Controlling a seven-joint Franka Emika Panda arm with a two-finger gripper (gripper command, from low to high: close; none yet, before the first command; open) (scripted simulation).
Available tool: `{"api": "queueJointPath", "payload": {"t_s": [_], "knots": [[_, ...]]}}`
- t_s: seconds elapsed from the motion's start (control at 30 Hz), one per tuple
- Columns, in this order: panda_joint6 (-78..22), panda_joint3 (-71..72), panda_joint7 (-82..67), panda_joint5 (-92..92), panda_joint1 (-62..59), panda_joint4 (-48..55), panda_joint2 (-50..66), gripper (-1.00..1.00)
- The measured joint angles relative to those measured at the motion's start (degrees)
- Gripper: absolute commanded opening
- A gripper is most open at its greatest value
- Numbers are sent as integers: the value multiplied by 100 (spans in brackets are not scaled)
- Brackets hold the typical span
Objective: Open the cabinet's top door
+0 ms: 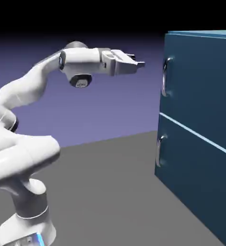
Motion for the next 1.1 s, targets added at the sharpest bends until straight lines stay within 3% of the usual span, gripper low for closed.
{"api": "queueJointPath", "payload": {"t_s": [0.3, 0.4, 0.43, 0.5, 0.7, 1.1], "knots": [[-494, 927, -692, 1944, -1105, 313, -961, 0], [-477, 991, -657, 2176, -1720, 919, -901, 0], [-470, 1013, -646, 2255, -1930, 1126, -881, -100], [-470, 1013, -646, 2255, -1931, 1127, -881, -100], [-1562, 734, -1370, 2591, -1169, -119, -958, -100], [-4371, -591, -2488, 2144, -373, -2357, -961, -100]]}}
